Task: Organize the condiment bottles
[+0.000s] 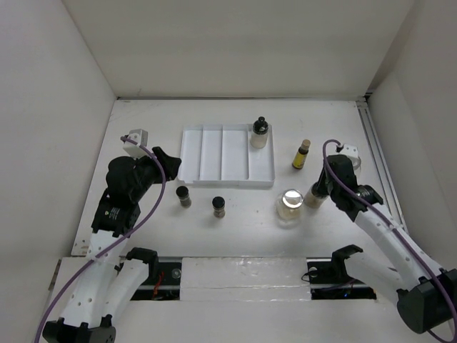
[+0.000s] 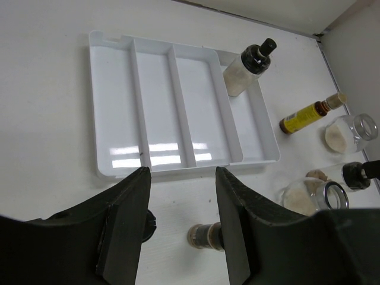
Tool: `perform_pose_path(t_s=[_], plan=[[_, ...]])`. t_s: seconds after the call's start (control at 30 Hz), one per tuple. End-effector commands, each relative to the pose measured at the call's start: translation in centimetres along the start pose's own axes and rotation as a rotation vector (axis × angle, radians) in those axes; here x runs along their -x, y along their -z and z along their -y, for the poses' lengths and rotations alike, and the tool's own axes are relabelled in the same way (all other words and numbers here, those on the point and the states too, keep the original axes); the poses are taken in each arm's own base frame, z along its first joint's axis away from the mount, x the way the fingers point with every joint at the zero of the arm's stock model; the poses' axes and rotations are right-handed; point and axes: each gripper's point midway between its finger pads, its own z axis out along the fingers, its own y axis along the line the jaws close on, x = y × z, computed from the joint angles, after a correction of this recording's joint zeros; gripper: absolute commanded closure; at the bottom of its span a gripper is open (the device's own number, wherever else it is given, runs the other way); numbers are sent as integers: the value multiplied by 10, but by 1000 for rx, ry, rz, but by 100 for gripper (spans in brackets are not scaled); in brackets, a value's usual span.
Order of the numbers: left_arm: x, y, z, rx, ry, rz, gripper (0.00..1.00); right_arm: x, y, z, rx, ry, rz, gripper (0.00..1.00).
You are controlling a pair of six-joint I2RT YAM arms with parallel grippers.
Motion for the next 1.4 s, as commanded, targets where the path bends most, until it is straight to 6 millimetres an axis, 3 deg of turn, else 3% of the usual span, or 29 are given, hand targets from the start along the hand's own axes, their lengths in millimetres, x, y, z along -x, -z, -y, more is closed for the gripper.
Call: perform_pose_path(t_s=[0.0,0.17,0.27,0.4,0.5,0.63,0.67,0.73,0.77,0.8,0.97,1.0,1.13,1.2,1.37], plan=[[9,1,8,-33,-5,41,57,35,25,-1,17,-59,91,77],[9,1,8,-33,-5,41,57,100,88,-29,210,-93,243,78],[9,1,8,-33,-5,41,57,123,120,-52,344,-72,282,79],[10,1,6,-25,-5,45,57,137,134,-85,466,-30,314,79],[10,1,6,-25,-5,45,57,141,133,-122,575,18,324,79],[11,1,5,-25,-3,45,57,140,107,-170,637,77,308,79],[11,1,5,-25,-3,45,57,132,85,-181,617,106,273,79],[11,1,5,-25,-3,45,57,137,76,-201,642,117,289,81],[11,1,5,-25,-3,45,57,128,55,-209,615,141,260,81],[11,1,5,-25,-3,45,57,134,51,-216,622,145,281,81],[11,1,5,-25,-3,45,57,127,-1,-229,494,173,248,81],[11,1,5,-25,-3,45,57,114,-18,-229,462,202,218,81],[11,1,5,-25,-3,45,57,106,-40,-237,417,236,209,81],[11,1,5,-25,-3,45,57,114,-44,-241,410,231,235,81],[11,1,5,-25,-3,45,57,98,-61,-245,361,257,211,74]])
